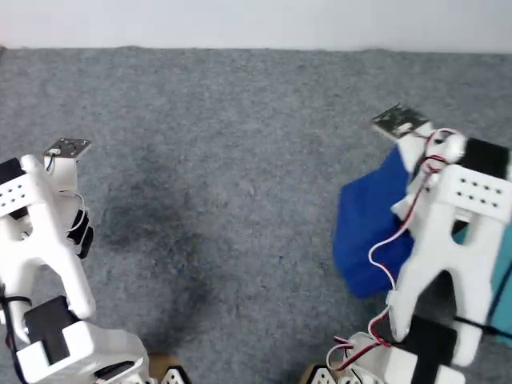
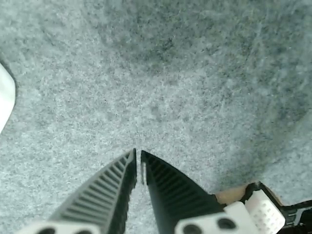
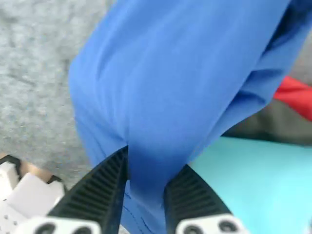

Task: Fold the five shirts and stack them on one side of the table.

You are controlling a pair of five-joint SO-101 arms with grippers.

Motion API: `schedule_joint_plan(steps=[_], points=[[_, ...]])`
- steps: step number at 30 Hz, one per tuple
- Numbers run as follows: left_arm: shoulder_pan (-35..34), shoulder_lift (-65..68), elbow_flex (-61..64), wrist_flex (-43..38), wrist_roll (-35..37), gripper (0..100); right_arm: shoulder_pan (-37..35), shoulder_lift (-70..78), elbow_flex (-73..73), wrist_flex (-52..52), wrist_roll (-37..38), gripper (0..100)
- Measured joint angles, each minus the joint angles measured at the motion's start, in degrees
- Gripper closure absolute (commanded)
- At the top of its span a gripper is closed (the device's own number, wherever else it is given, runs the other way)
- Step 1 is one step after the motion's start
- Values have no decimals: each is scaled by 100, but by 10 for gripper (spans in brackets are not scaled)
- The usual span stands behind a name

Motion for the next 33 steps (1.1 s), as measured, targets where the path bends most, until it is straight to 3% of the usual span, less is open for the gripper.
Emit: schedule_joint_plan(steps=[5, 14, 33], points=[[0, 0, 0, 0, 0, 985, 563, -193, -273, 0, 167, 990], [0, 0, 0, 0, 0, 985, 1987, -202, -273, -44, 1213, 990], [0, 0, 0, 0, 0, 985, 3701, 448, -273, -2259, 1310, 990]])
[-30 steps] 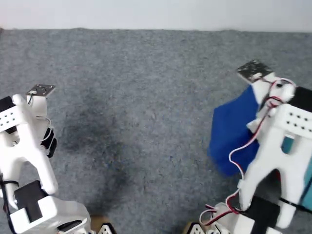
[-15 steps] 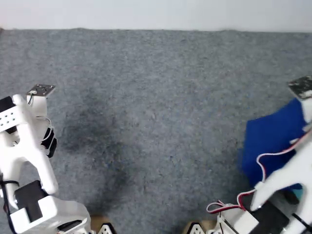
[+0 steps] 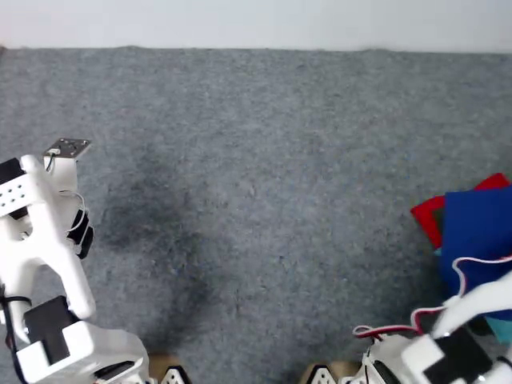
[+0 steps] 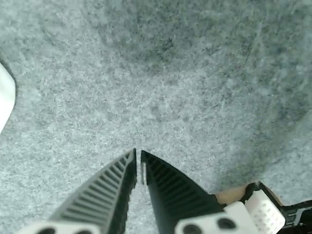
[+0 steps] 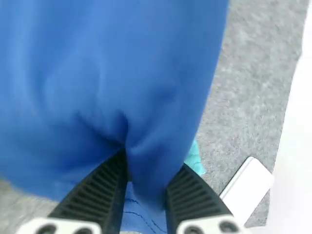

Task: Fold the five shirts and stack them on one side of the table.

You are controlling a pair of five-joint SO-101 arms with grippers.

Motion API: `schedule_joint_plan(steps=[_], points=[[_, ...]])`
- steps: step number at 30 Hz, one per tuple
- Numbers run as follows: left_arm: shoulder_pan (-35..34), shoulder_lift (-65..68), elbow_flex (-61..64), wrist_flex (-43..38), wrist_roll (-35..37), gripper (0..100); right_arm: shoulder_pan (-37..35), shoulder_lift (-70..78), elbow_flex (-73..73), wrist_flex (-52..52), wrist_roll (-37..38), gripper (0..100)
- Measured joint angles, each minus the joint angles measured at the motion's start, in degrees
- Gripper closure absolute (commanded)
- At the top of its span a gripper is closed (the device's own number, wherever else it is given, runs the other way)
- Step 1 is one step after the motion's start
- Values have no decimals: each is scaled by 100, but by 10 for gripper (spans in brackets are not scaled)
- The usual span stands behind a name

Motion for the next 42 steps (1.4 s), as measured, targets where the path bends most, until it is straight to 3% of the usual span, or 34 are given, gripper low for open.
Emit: schedule_joint_plan(steps=[6, 14, 27, 35, 42], points=[[0, 0, 0, 0, 0, 985, 229, 914, 0, -888, -9, 979], [0, 0, 0, 0, 0, 985, 273, 1257, 0, -1459, -782, 678], [0, 0, 0, 0, 0, 985, -79, 492, 0, -1222, -1363, 696], [0, 0, 0, 0, 0, 985, -1415, -158, -396, -35, -2391, 696], [0, 0, 0, 0, 0, 985, -1266, -114, -404, 264, -2470, 696]])
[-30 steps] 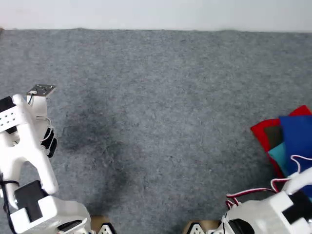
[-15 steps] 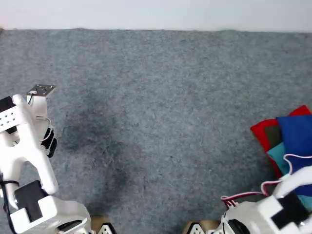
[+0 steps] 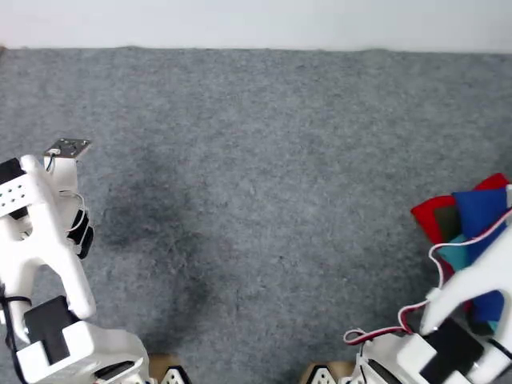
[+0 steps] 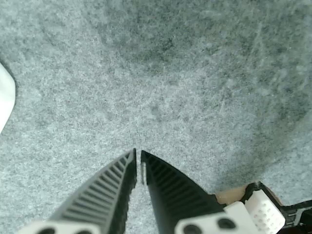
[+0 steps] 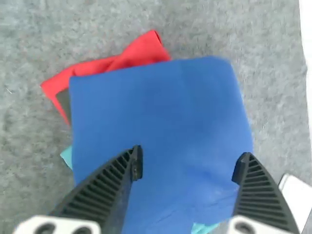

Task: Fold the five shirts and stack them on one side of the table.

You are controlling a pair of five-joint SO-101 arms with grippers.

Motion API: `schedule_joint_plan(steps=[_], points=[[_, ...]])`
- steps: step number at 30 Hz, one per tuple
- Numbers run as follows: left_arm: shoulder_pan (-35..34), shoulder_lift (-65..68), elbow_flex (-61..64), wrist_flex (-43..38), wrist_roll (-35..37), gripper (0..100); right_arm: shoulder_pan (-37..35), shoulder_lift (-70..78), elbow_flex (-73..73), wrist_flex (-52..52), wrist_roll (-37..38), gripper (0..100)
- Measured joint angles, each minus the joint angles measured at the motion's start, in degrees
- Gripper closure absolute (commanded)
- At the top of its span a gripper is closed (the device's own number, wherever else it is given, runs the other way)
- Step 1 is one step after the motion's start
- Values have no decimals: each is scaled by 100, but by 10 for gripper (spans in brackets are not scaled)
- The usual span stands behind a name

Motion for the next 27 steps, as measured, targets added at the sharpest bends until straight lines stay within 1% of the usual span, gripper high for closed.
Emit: schedule_joint_plan(steps=[2, 5, 6, 8, 11, 13, 15, 17, 20, 24, 27], points=[[0, 0, 0, 0, 0, 984, -70, 0, 0, 273, 0, 696], [0, 0, 0, 0, 0, 981, -677, 0, 0, 1037, -53, 696], [-26, 0, 0, 0, 9, 979, -985, 0, 0, 1327, -158, 696], [-211, 9, -35, 0, 413, 942, -1705, 0, -9, 1846, -615, 694], [-580, 18, -352, 0, 1037, 844, -2954, -62, -9, 1969, -1582, 694], [-782, 18, -598, 0, 1240, 793, -3842, -114, -9, 1969, -2101, 694], [-1029, 18, -826, 0, 1292, 778, -4607, -123, -9, 1969, -2374, 693], [-1266, 18, -1055, 0, 1310, 776, -5125, -44, -9, 1969, -2462, 693], [-1574, 18, -1407, -9, 1310, 775, -5424, 273, -18, 1969, -2488, 693], [-2040, 62, -1626, -712, 1310, 775, -5451, 651, -18, 1987, -2505, 693], [-2145, 404, -1670, -1196, 1187, 775, -5495, 721, -18, 1987, -2505, 693]])
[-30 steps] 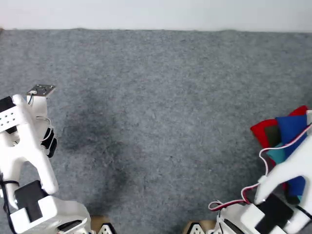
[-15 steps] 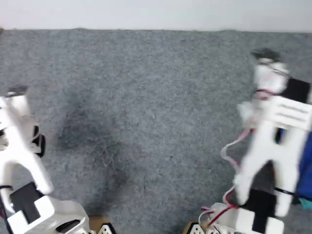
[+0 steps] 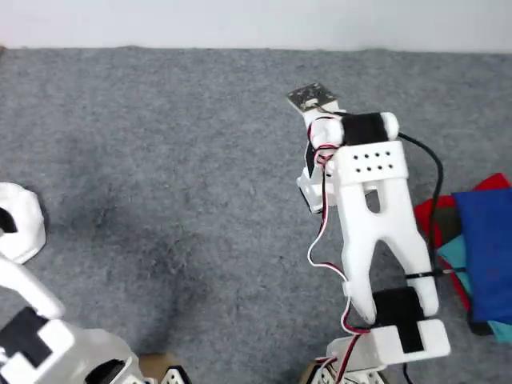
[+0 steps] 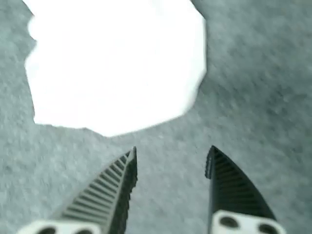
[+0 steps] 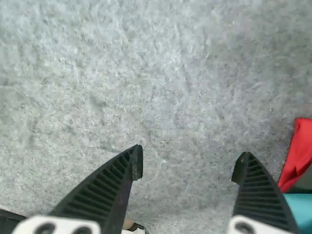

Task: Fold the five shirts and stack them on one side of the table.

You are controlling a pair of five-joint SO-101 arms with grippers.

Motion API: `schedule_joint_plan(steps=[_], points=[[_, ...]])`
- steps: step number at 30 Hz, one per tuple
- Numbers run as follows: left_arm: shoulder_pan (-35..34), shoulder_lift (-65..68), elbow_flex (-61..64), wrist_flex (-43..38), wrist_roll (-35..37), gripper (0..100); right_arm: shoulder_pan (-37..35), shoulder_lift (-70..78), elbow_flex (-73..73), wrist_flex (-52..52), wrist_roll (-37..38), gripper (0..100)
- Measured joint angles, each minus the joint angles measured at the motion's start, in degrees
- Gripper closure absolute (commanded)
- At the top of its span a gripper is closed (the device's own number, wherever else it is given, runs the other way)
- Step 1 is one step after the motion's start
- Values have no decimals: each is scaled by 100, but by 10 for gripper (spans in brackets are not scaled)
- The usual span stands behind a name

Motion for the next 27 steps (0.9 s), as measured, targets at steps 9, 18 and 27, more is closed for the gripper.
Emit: schedule_joint_plan(steps=[9, 18, 27], points=[[-18, 2189, -791, -695, -220, 832, 53, 35, 0, 0, 545, 693], [18, 4703, -3578, 624, -765, 987, 440, 62, 0, 0, 580, 694], [202, 4316, -4114, 1178, -316, 988, 431, 62, 0, 0, 580, 695]])
